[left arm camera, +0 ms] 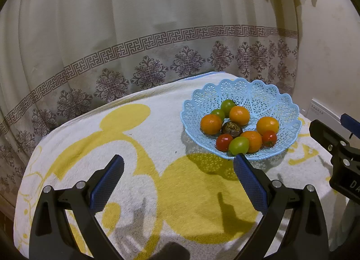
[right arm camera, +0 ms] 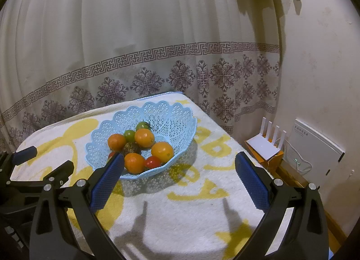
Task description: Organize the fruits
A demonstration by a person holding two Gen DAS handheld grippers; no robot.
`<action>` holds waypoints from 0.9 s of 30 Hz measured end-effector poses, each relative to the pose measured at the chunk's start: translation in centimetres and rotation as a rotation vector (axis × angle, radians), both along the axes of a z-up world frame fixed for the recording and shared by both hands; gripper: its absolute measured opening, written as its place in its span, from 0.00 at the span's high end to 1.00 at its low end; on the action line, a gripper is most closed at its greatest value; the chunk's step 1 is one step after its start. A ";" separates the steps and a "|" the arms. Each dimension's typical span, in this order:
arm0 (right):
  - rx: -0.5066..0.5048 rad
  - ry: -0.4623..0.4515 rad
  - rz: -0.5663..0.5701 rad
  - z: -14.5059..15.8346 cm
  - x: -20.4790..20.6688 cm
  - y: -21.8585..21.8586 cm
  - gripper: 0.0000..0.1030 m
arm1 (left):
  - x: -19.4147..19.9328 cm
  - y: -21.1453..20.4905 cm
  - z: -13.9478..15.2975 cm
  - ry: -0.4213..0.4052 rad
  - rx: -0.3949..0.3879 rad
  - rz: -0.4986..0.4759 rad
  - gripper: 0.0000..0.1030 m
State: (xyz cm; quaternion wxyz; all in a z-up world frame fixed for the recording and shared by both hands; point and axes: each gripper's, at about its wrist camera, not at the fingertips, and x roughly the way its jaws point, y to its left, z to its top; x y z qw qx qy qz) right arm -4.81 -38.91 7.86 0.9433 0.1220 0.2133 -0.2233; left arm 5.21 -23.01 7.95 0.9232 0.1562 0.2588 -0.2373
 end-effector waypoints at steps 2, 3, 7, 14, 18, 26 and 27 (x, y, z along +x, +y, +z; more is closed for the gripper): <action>0.000 0.002 0.000 0.0 0.1 0.0 0.03 | 0.0 0.0 0.0 -0.001 0.001 -0.002 0.06; 0.000 0.003 0.001 -0.1 0.1 0.0 0.03 | 0.0 0.0 0.0 -0.001 0.001 -0.003 0.06; 0.003 0.006 0.003 -0.3 0.1 0.1 0.03 | 0.0 0.0 0.0 -0.001 0.002 -0.002 0.06; -0.001 0.012 0.008 -0.5 0.3 0.1 0.03 | 0.0 0.0 0.0 0.000 0.001 -0.002 0.06; 0.000 0.014 0.009 -0.5 0.4 0.1 0.03 | 0.0 0.0 0.0 0.000 0.001 -0.001 0.06; -0.001 0.016 0.010 -0.5 0.4 0.1 0.03 | -0.1 0.0 -0.1 -0.001 0.004 -0.005 0.06; -0.001 0.016 0.011 -0.5 0.4 0.1 0.03 | -0.1 0.0 -0.1 0.000 0.003 -0.005 0.06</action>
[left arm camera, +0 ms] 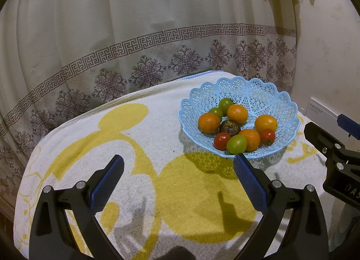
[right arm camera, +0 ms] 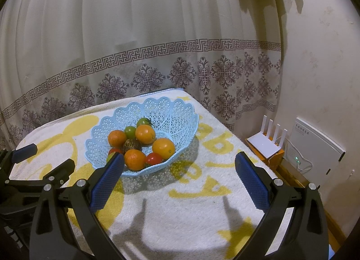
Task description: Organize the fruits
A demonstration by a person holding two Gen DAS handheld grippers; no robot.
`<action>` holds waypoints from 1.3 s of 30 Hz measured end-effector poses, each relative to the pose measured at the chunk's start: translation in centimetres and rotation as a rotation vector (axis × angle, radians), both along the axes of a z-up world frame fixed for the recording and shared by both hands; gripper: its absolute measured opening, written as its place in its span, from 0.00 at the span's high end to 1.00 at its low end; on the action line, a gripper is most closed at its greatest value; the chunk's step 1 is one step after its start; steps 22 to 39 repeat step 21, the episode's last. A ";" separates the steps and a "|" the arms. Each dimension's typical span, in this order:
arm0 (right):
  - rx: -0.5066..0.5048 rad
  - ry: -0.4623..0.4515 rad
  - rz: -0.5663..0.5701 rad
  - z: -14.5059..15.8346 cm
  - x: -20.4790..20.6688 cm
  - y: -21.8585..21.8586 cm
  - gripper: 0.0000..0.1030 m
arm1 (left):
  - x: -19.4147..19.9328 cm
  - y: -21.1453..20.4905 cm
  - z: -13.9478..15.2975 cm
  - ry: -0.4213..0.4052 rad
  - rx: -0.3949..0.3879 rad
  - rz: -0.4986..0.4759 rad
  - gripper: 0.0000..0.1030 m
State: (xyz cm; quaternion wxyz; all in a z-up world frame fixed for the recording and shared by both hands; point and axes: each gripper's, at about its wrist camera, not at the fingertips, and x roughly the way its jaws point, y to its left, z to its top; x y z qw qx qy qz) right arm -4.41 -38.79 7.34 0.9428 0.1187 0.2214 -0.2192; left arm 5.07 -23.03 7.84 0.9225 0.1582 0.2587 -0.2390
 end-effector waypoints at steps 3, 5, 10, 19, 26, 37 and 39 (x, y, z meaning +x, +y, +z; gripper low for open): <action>0.000 0.001 0.000 0.0 0.0 0.0 0.03 | -0.1 0.0 0.0 -0.002 -0.003 0.000 0.06; 0.000 0.000 0.000 0.0 0.1 0.0 0.03 | -0.1 0.0 -0.1 -0.006 -0.004 -0.001 0.06; 0.000 0.001 0.004 -0.1 0.1 0.1 0.03 | -0.3 0.0 0.1 -0.014 -0.003 0.003 0.06; 0.002 0.002 0.018 0.0 0.2 0.6 0.03 | -0.5 0.2 0.7 -0.019 -0.001 0.005 0.06; 0.000 0.002 0.020 0.0 0.3 0.7 0.03 | -0.5 0.3 0.8 -0.018 -0.004 0.009 0.06; 0.000 0.002 0.020 0.0 0.3 0.7 0.03 | -0.5 0.3 0.8 -0.018 -0.004 0.009 0.06; 0.000 0.002 0.020 0.0 0.3 0.7 0.03 | -0.5 0.3 0.8 -0.018 -0.004 0.009 0.06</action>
